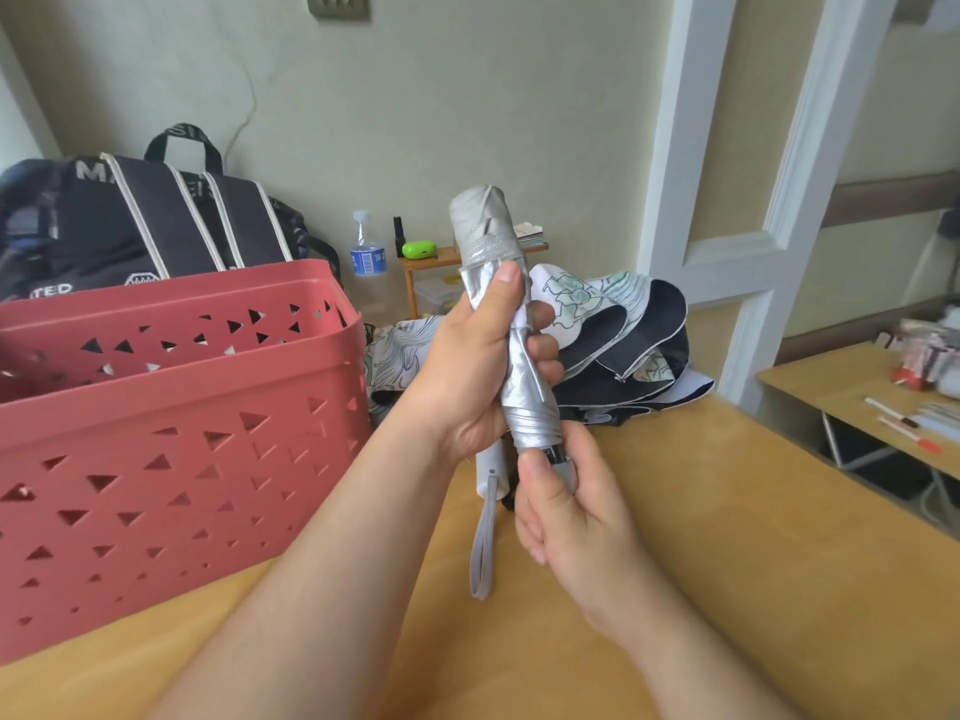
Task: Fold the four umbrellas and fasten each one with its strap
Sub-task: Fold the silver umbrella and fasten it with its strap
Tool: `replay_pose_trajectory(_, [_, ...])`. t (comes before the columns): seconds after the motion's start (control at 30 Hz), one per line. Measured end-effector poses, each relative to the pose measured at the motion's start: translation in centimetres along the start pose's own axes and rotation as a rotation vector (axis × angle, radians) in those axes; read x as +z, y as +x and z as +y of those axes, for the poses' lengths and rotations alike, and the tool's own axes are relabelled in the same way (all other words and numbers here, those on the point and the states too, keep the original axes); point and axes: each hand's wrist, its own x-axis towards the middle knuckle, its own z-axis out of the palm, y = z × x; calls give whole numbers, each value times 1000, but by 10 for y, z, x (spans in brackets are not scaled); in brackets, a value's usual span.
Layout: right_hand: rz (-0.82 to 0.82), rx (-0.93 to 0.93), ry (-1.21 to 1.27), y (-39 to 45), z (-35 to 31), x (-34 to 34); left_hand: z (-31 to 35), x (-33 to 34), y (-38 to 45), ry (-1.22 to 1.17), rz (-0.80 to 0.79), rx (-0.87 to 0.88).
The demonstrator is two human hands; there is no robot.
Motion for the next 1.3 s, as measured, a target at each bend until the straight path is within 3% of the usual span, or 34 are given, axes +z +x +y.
replay_pose_trajectory(0.1, [11,-6,-105,2,0,-3,-1,-2,-1,128,-27,58])
replay_pose_trajectory(0.27, [18,270,397,12,-10,-20,-6,-5,-4,526,-59,67])
replay_pose_trajectory(0.33, [51,323,342,14,-7,-27,-8,-5,-9,649,-85,48])
replay_pose_trajectory(0.5, [208,241,130,15,-1,-28,-10,-13,-42,733,-100,83])
replay_pose_trajectory(0.6, [117,257,238,13,-3,-25,-20,-29,-64,814,-18,146])
replay_pose_trajectory(0.73, [-211,400,574,5,-10,-20,-39,-40,-89,739,95,128])
replay_pose_trajectory(0.8, [-297,486,616,1,-13,-16,-45,-37,-97,678,118,143])
replay_pose_trajectory(0.9, [-133,476,329,3,-5,-9,-45,-34,-103,595,135,134])
replay_pose_trajectory(1.03, [69,346,96,6,3,-4,-43,-43,-102,709,162,175])
replay_pose_trajectory(1.3, [-84,462,138,1,-1,-4,-42,-43,-105,619,274,218])
